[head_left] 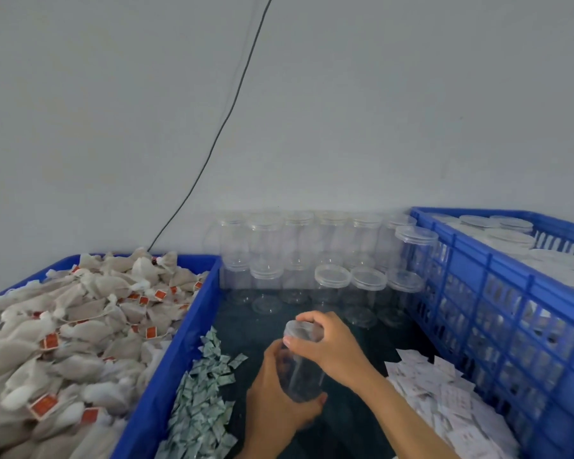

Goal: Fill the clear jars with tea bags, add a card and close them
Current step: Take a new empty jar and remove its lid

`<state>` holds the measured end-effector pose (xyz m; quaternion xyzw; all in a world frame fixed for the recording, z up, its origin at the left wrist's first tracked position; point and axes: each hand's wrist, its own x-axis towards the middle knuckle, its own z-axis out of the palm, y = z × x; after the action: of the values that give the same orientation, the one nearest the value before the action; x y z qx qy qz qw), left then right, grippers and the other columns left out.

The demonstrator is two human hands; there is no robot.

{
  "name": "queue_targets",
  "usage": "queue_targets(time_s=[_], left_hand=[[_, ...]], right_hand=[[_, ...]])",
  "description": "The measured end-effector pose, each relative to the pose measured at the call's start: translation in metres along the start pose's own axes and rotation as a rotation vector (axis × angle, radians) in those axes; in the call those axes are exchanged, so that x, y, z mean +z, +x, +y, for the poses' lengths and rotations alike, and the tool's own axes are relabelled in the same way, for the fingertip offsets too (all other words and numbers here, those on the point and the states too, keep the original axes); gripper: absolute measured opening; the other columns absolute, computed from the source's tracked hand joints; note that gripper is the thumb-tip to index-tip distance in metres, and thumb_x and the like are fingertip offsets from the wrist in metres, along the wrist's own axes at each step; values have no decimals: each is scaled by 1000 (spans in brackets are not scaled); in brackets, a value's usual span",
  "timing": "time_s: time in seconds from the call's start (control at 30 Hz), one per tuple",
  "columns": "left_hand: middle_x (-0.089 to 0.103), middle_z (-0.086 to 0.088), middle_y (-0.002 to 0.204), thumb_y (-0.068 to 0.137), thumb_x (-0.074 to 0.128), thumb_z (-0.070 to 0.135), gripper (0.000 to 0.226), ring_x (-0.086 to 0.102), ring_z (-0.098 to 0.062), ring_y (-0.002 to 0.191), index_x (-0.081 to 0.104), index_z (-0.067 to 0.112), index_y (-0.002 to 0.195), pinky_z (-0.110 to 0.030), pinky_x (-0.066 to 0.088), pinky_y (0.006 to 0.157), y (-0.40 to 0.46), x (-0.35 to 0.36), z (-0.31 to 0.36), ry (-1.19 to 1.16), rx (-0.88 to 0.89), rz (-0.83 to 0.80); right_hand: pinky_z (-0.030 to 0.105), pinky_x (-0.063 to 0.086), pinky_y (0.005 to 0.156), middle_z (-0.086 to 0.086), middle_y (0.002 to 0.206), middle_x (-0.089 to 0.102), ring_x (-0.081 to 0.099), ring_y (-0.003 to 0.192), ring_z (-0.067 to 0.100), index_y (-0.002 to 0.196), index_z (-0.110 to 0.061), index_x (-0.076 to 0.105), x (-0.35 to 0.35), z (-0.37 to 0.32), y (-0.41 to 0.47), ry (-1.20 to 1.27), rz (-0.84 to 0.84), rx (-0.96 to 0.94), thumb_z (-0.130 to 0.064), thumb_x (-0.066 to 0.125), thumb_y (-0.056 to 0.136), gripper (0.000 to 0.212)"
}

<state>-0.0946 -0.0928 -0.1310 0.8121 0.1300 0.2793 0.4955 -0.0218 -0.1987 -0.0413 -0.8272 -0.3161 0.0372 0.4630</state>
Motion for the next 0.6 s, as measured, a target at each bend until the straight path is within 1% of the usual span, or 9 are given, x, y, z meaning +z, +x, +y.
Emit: queue_targets(time_s=[0.1, 0.2, 0.3, 0.37, 0.4, 0.43, 0.5, 0.57, 0.6], left_hand=[[59, 34, 110, 41, 85, 54, 97, 60, 12, 98, 33, 60, 123, -22, 54, 85, -2, -16, 2, 36, 0, -90], [66, 16, 114, 47, 89, 41, 91, 64, -2, 103, 45, 40, 126, -35, 55, 90, 2, -32, 6, -111, -13, -225], [66, -10, 122, 56, 86, 31, 86, 65, -22, 105, 47, 16, 131, -40, 53, 93, 5, -49, 5, -433, -109, -511], [65, -13, 124, 66, 80, 38, 87, 64, -28, 106, 40, 8, 136, -42, 51, 94, 3, -57, 5, -597, -141, -744], [64, -12, 125, 69, 79, 44, 89, 63, -29, 108, 37, 7, 138, -44, 50, 95, 1, -59, 5, -649, -142, -817], [63, -13, 126, 69, 78, 48, 92, 62, -31, 109, 36, 6, 139, -45, 49, 96, 1, -59, 4, -657, -142, -829], [63, -12, 127, 64, 83, 50, 96, 62, -32, 113, 38, 9, 139, -44, 51, 95, -1, -56, 8, -572, -138, -666], [65, -1, 124, 54, 90, 47, 101, 64, -20, 113, 41, 19, 137, -33, 54, 91, -2, -51, 9, -453, -124, -449], [65, 5, 123, 50, 91, 45, 100, 63, -11, 113, 41, 26, 135, -27, 53, 90, -2, -48, 8, -402, -104, -354]], right_hand=[[16, 42, 81, -9, 110, 52, 53, 101, 3, 117, -38, 60, 3, 5, -4, 48, -17, 18, -53, 71, 77, 44], [15, 42, 83, -9, 109, 55, 57, 102, 4, 114, -42, 64, 1, 2, -4, 92, -58, -30, -53, 72, 76, 41], [18, 44, 88, -11, 114, 60, 58, 107, 0, 114, -44, 66, -11, -7, -3, 184, -261, -90, -60, 69, 70, 47], [23, 46, 96, -12, 125, 61, 56, 118, 5, 124, -37, 63, -19, -12, -3, 273, -449, -138, -50, 67, 78, 48], [26, 46, 99, -11, 131, 59, 54, 124, 8, 130, -34, 59, -24, -13, -4, 306, -513, -154, -46, 65, 82, 49], [30, 44, 103, -10, 136, 56, 50, 128, 9, 135, -35, 54, -29, -15, -4, 323, -553, -159, -44, 62, 85, 51], [35, 37, 110, -13, 143, 48, 42, 135, 6, 140, -46, 42, -38, -16, -2, 297, -569, -135, -51, 56, 83, 59], [38, 29, 114, -13, 150, 37, 32, 139, 4, 138, -57, 33, -40, -19, -1, 196, -503, -45, -68, 53, 78, 64], [39, 27, 114, -9, 153, 32, 30, 140, 8, 140, -56, 29, -37, -20, 0, 118, -439, 22, -79, 50, 76, 71]])
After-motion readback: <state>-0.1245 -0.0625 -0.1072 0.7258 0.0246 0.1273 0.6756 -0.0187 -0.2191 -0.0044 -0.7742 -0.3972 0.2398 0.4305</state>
